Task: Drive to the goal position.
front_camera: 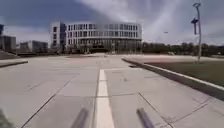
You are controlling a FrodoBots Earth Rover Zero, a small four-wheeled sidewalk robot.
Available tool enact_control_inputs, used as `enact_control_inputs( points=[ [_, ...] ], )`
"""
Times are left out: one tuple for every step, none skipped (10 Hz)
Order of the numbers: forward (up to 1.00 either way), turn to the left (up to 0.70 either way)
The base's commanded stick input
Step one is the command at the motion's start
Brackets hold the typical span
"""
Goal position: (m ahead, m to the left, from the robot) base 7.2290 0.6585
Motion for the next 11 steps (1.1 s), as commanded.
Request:
enact_control_inputs(
  points=[
    [1.0,0.0],
    [1.0,0.0],
    [1.0,0.0],
    [1.0,0.0],
    [1.0,0.0],
    [1.0,0.0],
    [1.0,0.0],
    [1.0,0.0],
    [1.0,0.0],
    [1.0,0.02],
    [1.0,0.03]
  ],
)
